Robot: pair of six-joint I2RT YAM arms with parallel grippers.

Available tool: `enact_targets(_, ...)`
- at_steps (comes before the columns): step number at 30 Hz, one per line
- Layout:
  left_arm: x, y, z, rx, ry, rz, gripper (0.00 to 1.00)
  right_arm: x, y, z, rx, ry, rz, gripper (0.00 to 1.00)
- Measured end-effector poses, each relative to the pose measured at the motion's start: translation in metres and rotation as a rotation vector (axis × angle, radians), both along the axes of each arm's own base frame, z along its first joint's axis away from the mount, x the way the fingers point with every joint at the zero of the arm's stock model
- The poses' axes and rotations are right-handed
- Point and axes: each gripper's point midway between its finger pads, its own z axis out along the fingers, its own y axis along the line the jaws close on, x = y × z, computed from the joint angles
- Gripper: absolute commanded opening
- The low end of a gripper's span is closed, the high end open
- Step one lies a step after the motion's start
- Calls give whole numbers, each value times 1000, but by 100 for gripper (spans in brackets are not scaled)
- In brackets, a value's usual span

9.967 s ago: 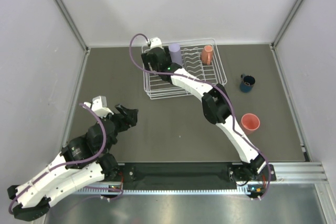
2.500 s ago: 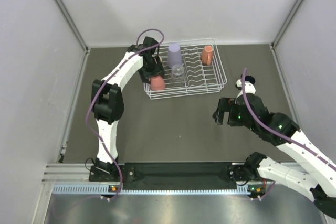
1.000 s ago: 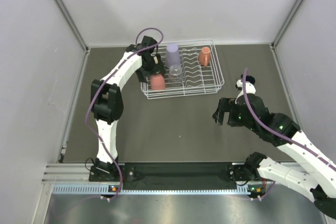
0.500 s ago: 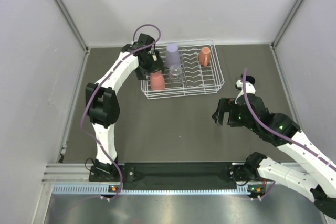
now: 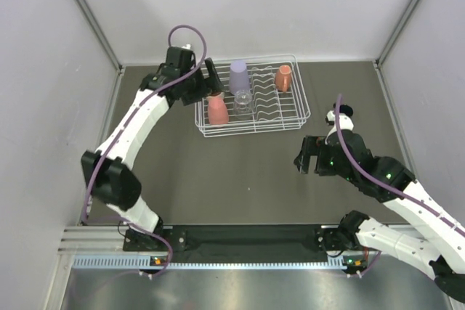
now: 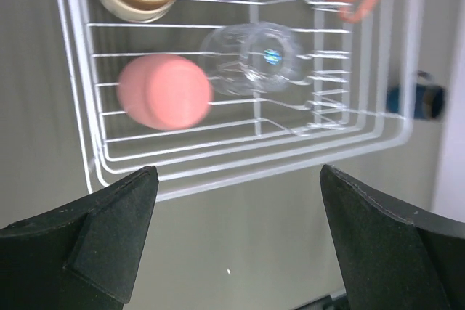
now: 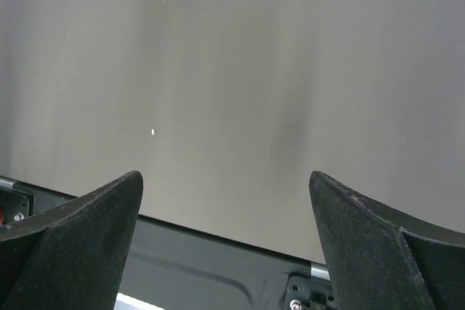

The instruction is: Load the cups into the dish rack

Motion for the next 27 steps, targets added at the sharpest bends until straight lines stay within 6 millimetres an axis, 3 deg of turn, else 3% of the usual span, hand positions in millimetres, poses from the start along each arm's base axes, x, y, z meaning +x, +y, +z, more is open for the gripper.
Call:
enact_targets(5,-39,-2,51,-93,-146,-93,98,0,-4,-2,-10,3,-21,96)
enact_targets(9,-79,-5,61,-155,-198,-188,98,4,-11,-6,-50,14,-66,96)
enact_targets(12,-109,-4,49,-175,-185,-253,96,13,-20,-4,-99,11,-121,95)
enact_targets(16,-134,-3,26,-183,-141,-304,95,36,-38,1,-168,3,-227,94)
enact_targets(24,-186,-9,-26,-279,-15,-394,92,93,-131,-19,-216,127,-560,88)
enact_targets(27,-203,-12,-34,-326,20,-425,92,111,-151,-29,-199,168,-624,86)
